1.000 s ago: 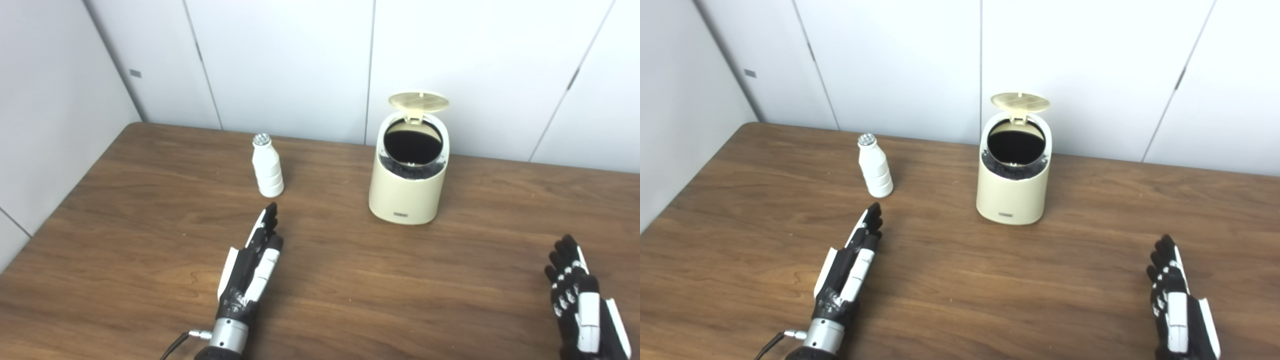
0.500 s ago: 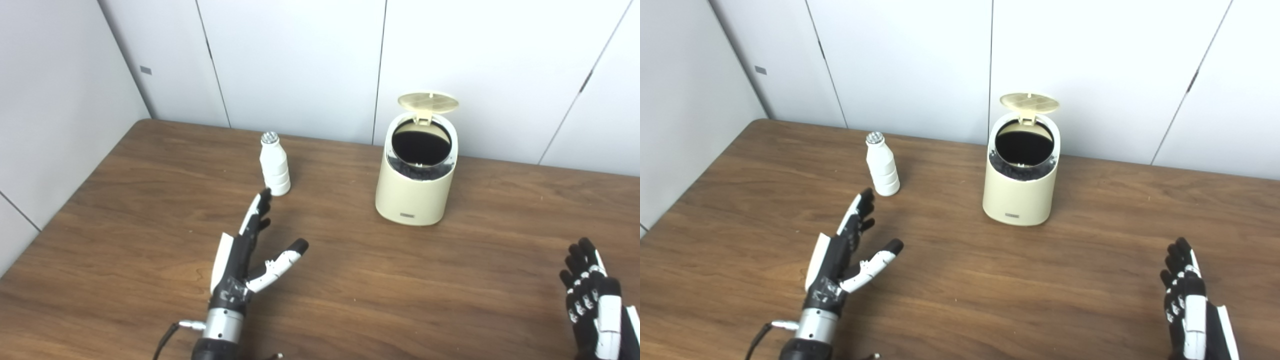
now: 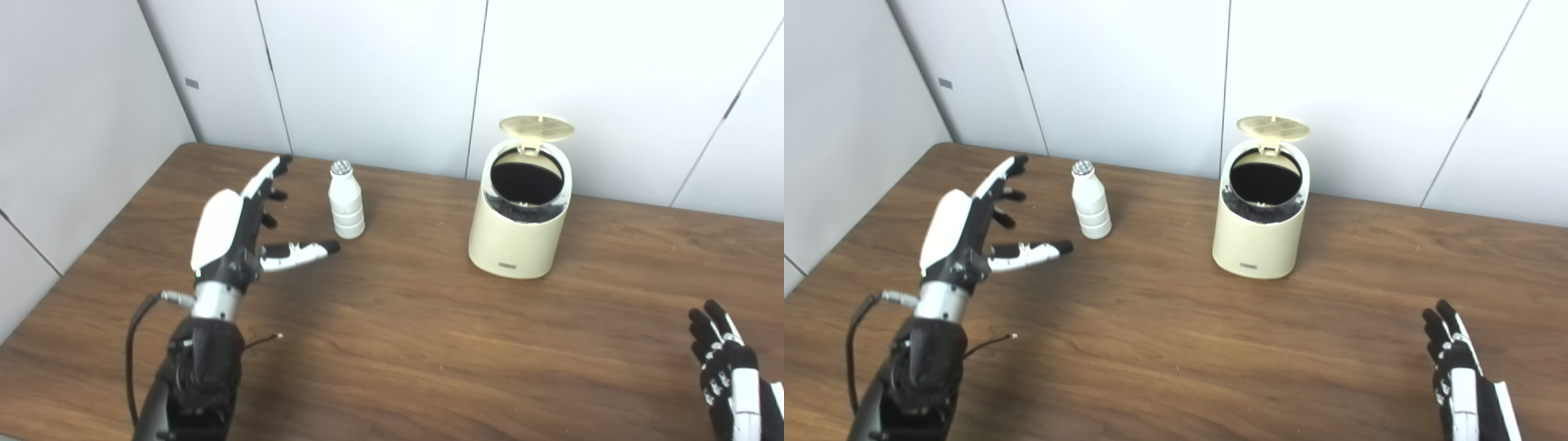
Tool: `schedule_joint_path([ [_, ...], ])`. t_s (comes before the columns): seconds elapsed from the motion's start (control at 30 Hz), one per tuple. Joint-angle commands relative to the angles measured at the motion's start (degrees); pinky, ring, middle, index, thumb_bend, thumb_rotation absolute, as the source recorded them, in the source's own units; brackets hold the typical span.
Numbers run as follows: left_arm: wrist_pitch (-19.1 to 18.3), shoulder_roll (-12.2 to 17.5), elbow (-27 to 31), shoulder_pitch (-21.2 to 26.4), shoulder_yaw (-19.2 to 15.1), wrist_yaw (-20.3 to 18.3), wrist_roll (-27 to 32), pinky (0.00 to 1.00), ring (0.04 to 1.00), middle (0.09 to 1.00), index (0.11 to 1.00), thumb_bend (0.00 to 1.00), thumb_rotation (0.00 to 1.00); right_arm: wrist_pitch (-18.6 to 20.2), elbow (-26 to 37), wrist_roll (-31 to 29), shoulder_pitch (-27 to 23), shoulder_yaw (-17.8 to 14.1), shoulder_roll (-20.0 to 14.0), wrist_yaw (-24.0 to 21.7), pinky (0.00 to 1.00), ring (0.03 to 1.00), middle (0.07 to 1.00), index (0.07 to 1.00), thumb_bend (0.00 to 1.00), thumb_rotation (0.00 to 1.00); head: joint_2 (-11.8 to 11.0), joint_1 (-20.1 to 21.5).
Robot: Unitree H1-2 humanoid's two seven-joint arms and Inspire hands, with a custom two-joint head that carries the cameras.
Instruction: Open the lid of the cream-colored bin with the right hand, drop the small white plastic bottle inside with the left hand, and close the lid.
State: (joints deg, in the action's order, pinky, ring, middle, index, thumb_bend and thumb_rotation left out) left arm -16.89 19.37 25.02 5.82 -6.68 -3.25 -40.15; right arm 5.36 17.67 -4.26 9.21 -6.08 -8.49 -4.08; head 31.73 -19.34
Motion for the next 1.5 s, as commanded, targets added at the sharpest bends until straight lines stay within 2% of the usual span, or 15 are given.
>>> schedule_joint_path([
  [0.0,-2.09,2.12,-0.08,2.79,0.3,-1.34,-3.63,0.62,0.788,0.844,0.89,1.0,0.35,0.09,2.37,-0.25,-0.86,-0.36,-0.37,0.18,0.93,0.96,0.928,0.938,0.66,1.0,0.06,-0.08],
  [0.1,-3.32,2.72,-2.48,5.0,1.11,-1.82,-5.05,0.63,0.797,0.843,0.884,1.0,0.38,0.27,2.71,1.5,-0.94,0.07,-0.73,0.43,0.94,0.963,0.929,0.943,0.65,1.0,-0.05,-0.59],
  [0.2,-0.21,2.83,-7.97,7.02,1.24,1.1,-3.17,0.61,0.773,0.824,0.855,1.0,0.35,-0.03,2.92,4.87,-0.88,0.7,-1.16,0.9,0.91,0.95,0.923,0.945,0.65,1.0,-0.05,-0.44],
  [0.27,1.22,3.2,-11.78,8.44,1.62,1.99,-2.48,0.6,0.77,0.805,0.847,0.99,0.38,0.32,3.27,6.03,-0.86,0.86,-1.12,1.08,0.91,0.944,0.919,0.943,0.65,1.0,-0.05,-0.44],
  [0.37,-0.08,3.52,-15.58,10.92,2.84,-0.03,-1.65,0.63,0.791,0.812,0.856,1.0,0.4,0.65,3.67,6.86,-0.86,0.91,-1.03,1.06,0.94,0.946,0.918,0.946,0.65,1.0,-0.05,-0.44],
  [0.43,-0.8,3.6,-17.61,12.39,3.58,-1.22,-0.66,0.6,0.763,0.809,0.866,1.0,0.39,0.41,3.66,7.13,-0.92,0.98,-0.98,1.01,0.94,0.946,0.916,0.947,0.65,1.0,0.18,0.3],
  [0.67,-0.89,3.95,-24.63,16.33,5.42,-2.4,2.25,0.61,0.795,0.833,0.875,1.0,0.4,0.65,4.31,7.28,-0.92,1.1,-0.79,0.93,0.94,0.947,0.91,0.948,0.62,1.0,0.43,0.65],
  [0.83,-1.09,3.35,-28.48,18.41,5.74,-2.7,5.25,0.72,0.852,0.836,0.867,1.0,0.4,0.7,4.38,7.89,-0.83,1.2,-0.77,1.06,0.96,0.947,0.909,0.95,0.62,1.0,0.62,0.84],
  [0.9,-1.13,3.08,-29.55,18.98,5.83,-2.59,6.45,0.74,0.855,0.832,0.863,1.0,0.41,0.71,4.51,7.98,-0.79,1.28,-0.68,1.05,0.96,0.944,0.906,0.949,0.62,1.0,0.68,0.93],
  [1.0,-0.92,2.83,-30.65,19.55,6.18,-2.13,7.75,0.68,0.818,0.816,0.863,1.0,0.4,0.72,4.79,7.97,-0.71,1.41,-0.41,1.11,0.96,0.948,0.908,0.952,0.6,1.0,0.61,1.0],
  [1.3,-1.03,3.49,-32.84,20.14,7.32,-0.61,7.86,0.72,0.836,0.811,0.832,1.0,0.36,2.04,5.67,8.72,-0.63,1.6,0.28,1.63,0.99,0.95,0.906,0.955,0.62,1.0,0.72,1.18],
  [1.37,-1.09,3.27,-32.89,20.11,6.88,-0.48,8.57,0.7,0.81,0.785,0.819,1.0,0.35,1.81,5.65,8.77,-0.62,1.65,0.27,1.63,1.0,0.949,0.903,0.957,0.61,1.0,0.67,1.19],
  [1.47,-1.13,2.95,-32.82,20.05,6.45,-0.21,10.13,0.62,0.719,0.725,0.798,1.0,0.31,1.52,5.84,8.82,-0.51,1.79,0.33,1.63,1.0,0.944,0.9,0.951,0.59,1.0,0.77,1.25],
])
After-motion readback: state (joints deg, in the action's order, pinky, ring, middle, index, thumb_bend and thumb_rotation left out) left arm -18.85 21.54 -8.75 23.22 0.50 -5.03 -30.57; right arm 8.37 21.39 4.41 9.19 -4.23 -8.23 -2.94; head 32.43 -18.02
